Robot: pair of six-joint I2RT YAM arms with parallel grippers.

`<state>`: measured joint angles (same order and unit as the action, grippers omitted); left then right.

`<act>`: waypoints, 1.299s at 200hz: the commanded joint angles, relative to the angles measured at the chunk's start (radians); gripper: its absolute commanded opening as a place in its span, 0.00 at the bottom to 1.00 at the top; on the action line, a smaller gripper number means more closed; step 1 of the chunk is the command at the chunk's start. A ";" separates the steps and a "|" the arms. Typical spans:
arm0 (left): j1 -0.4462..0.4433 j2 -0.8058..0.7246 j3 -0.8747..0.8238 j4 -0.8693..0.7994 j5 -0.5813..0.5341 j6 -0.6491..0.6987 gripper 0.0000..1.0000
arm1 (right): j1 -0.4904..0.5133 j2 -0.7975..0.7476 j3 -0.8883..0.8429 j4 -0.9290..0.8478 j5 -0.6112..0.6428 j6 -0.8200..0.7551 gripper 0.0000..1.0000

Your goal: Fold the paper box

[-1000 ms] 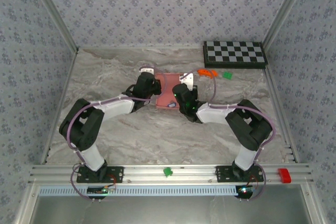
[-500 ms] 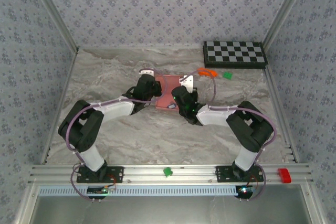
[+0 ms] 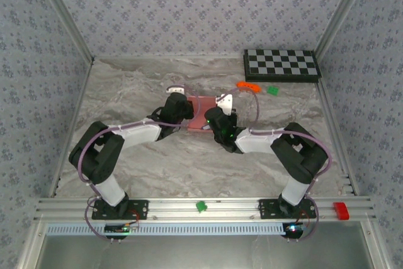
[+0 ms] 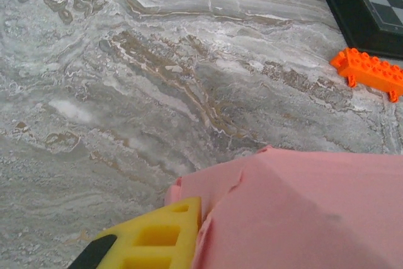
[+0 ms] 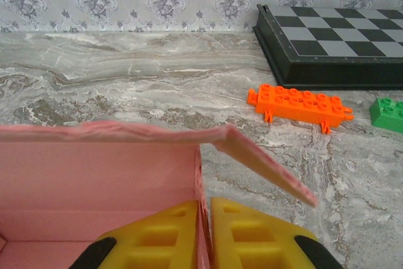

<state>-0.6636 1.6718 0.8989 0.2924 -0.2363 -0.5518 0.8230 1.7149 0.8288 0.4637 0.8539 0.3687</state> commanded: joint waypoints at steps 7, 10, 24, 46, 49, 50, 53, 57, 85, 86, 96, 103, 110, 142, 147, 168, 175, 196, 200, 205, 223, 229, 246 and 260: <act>-0.008 -0.037 -0.017 0.000 -0.003 -0.016 0.14 | 0.011 -0.030 -0.011 -0.025 0.043 0.039 0.14; -0.008 -0.037 -0.019 0.000 -0.002 -0.017 0.14 | 0.012 -0.030 -0.012 -0.025 0.043 0.041 0.14; -0.008 -0.036 -0.026 0.005 0.004 -0.022 0.14 | 0.016 -0.030 -0.013 -0.029 0.046 0.046 0.14; -0.010 -0.036 -0.034 0.011 0.012 -0.031 0.12 | 0.019 -0.031 -0.016 -0.040 0.046 0.055 0.15; -0.010 -0.038 -0.034 0.012 0.012 -0.032 0.12 | 0.019 -0.030 -0.015 -0.041 0.046 0.056 0.15; -0.010 -0.038 -0.035 0.012 0.012 -0.032 0.12 | 0.018 -0.030 -0.014 -0.041 0.046 0.056 0.15; -0.009 -0.037 -0.035 0.014 0.012 -0.033 0.12 | 0.018 -0.030 -0.014 -0.040 0.046 0.056 0.14; -0.010 -0.037 -0.035 0.014 0.012 -0.033 0.11 | 0.019 -0.030 -0.014 -0.042 0.046 0.056 0.15; -0.011 -0.035 -0.033 0.015 0.020 -0.034 0.09 | 0.022 -0.027 -0.012 -0.042 0.042 0.064 0.14; -0.011 -0.035 -0.033 0.015 0.019 -0.035 0.09 | 0.023 -0.027 -0.012 -0.043 0.041 0.064 0.14; -0.011 -0.034 -0.033 0.015 0.020 -0.036 0.09 | 0.025 -0.025 -0.011 -0.046 0.040 0.066 0.14; -0.011 -0.034 -0.034 0.014 0.020 -0.037 0.08 | 0.024 -0.023 -0.010 -0.048 0.039 0.069 0.14; -0.012 -0.034 -0.035 0.014 0.022 -0.038 0.08 | 0.024 -0.024 -0.011 -0.049 0.036 0.073 0.13; -0.012 -0.036 -0.044 0.015 0.019 -0.042 0.07 | 0.029 -0.024 -0.010 -0.062 0.024 0.087 0.11; -0.013 -0.036 -0.047 0.015 0.020 -0.042 0.07 | 0.029 -0.024 -0.011 -0.064 0.022 0.089 0.11; -0.012 -0.040 -0.053 0.013 0.007 -0.045 0.08 | 0.033 -0.026 -0.012 -0.077 0.023 0.099 0.11; -0.013 -0.039 -0.054 0.013 0.006 -0.045 0.09 | 0.036 -0.025 -0.013 -0.083 0.026 0.101 0.11; -0.013 -0.039 -0.059 0.010 0.005 -0.046 0.11 | 0.039 -0.029 -0.017 -0.098 0.034 0.111 0.12; -0.013 -0.040 -0.060 0.009 0.005 -0.046 0.11 | 0.041 -0.031 -0.019 -0.099 0.036 0.110 0.12; -0.011 -0.040 -0.062 0.009 0.005 -0.047 0.12 | 0.042 -0.031 -0.021 -0.101 0.038 0.111 0.12; -0.012 -0.043 -0.068 0.008 0.005 -0.045 0.12 | 0.044 -0.034 -0.026 -0.112 0.042 0.118 0.12; -0.012 -0.044 -0.071 0.008 0.006 -0.045 0.12 | 0.045 -0.036 -0.029 -0.115 0.043 0.120 0.12; -0.012 -0.047 -0.078 0.013 0.013 -0.046 0.12 | 0.047 -0.040 -0.033 -0.124 0.044 0.125 0.12; -0.012 -0.046 -0.084 0.014 0.020 -0.050 0.11 | 0.049 -0.041 -0.034 -0.132 0.045 0.128 0.13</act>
<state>-0.6701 1.6470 0.8356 0.3264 -0.2283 -0.5869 0.8669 1.7027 0.8120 0.3729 0.8604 0.4641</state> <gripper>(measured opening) 0.120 0.124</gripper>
